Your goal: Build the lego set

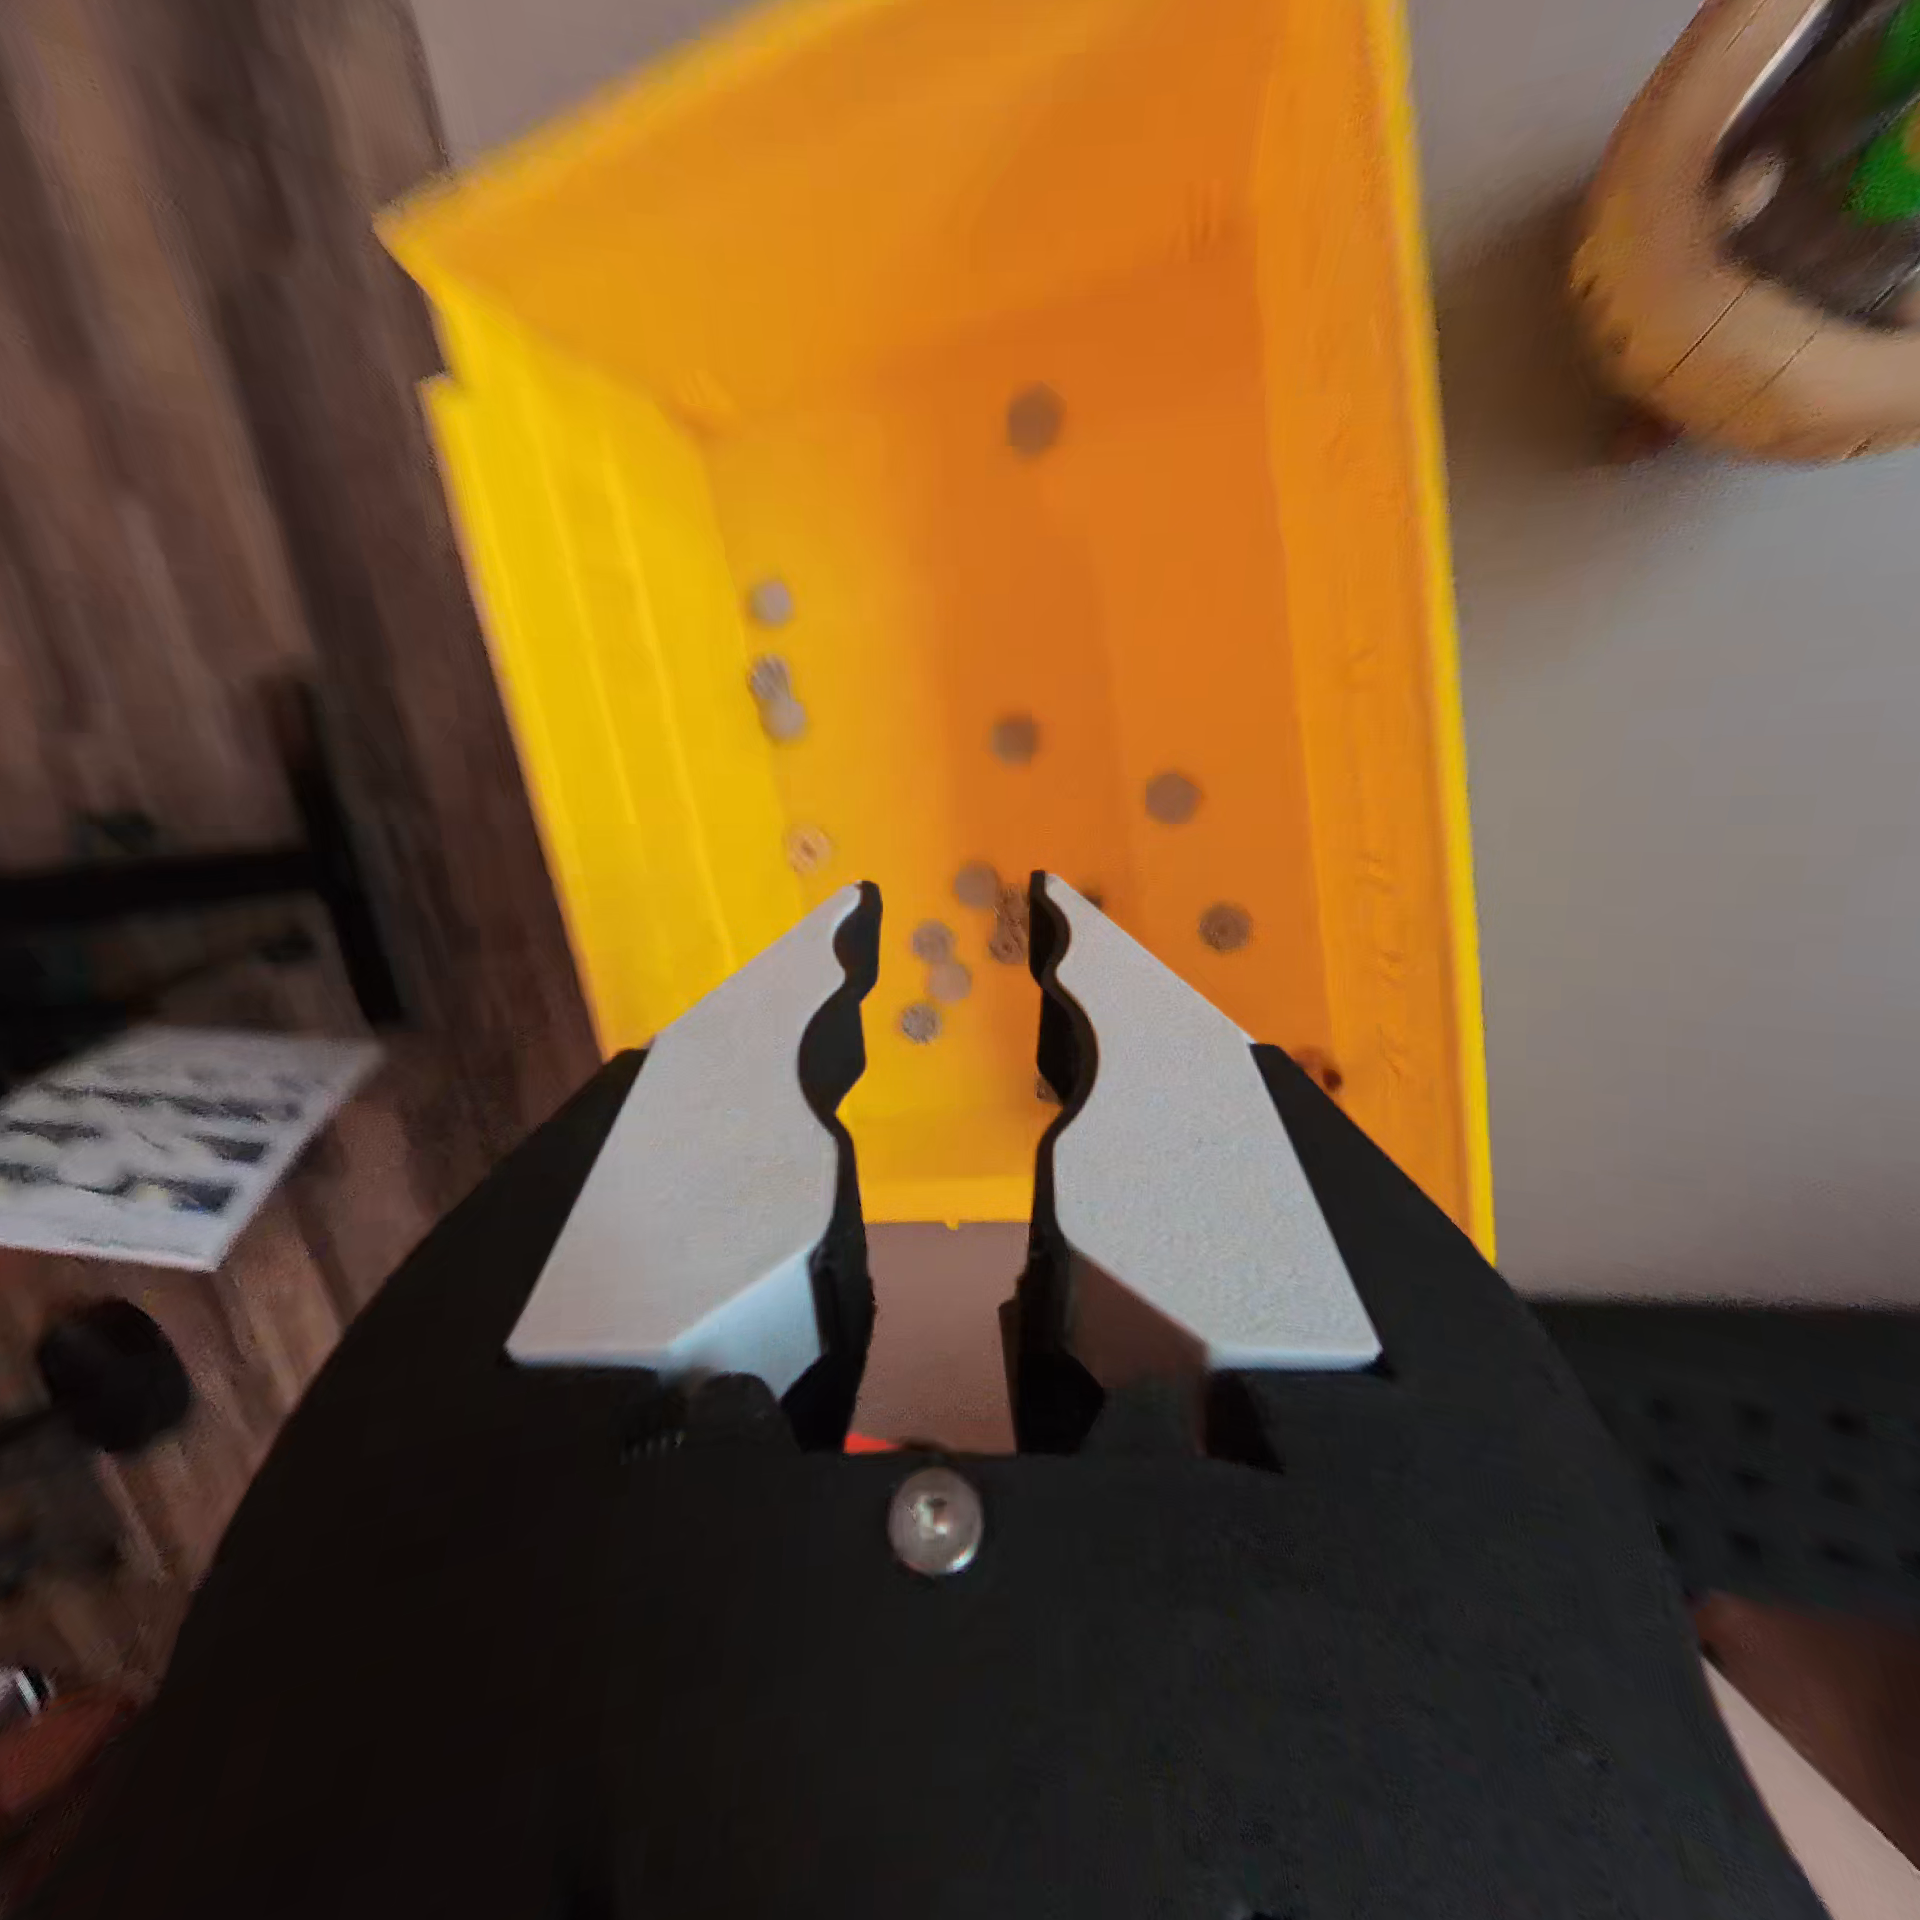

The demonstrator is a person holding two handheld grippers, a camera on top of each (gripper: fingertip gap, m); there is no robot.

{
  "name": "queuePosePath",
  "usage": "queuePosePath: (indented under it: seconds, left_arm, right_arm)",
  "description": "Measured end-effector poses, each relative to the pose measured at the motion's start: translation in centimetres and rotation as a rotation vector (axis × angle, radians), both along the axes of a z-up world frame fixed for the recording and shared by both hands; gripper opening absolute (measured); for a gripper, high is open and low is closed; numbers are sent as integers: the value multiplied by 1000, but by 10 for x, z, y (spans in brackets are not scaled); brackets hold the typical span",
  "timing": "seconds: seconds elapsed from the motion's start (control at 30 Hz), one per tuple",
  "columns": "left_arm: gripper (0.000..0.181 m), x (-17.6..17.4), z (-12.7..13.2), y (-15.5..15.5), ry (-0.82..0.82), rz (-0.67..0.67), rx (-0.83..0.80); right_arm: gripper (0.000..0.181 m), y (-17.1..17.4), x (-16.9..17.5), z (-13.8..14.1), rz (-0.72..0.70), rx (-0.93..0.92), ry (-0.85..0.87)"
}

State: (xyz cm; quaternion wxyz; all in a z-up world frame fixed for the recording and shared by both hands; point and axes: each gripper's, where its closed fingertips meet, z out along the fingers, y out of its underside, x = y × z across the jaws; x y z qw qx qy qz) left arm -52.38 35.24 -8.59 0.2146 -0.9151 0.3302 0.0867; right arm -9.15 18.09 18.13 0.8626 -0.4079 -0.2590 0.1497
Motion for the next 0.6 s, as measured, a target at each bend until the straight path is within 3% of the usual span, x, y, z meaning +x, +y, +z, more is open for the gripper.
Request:
queuePosePath:
  seconds: [0.03,0.13,0.23,0.6]
  left_arm:
    - [30,-6,-18,-1,7,29,-105]
    - [29,-18,-63,-10,35,78,-367]
    - [31,-39,-88,-9,115,141,-479]
    - [28,-70,-120,-8,204,243,-617]
  right_arm:
    - [25,2,-2,-1,0,-6,-7]
    - [25,5,-6,-4,-3,-20,-25]
    - [25,7,-8,-5,0,-27,-31]
    - [25,7,-9,-6,7,-37,-40]
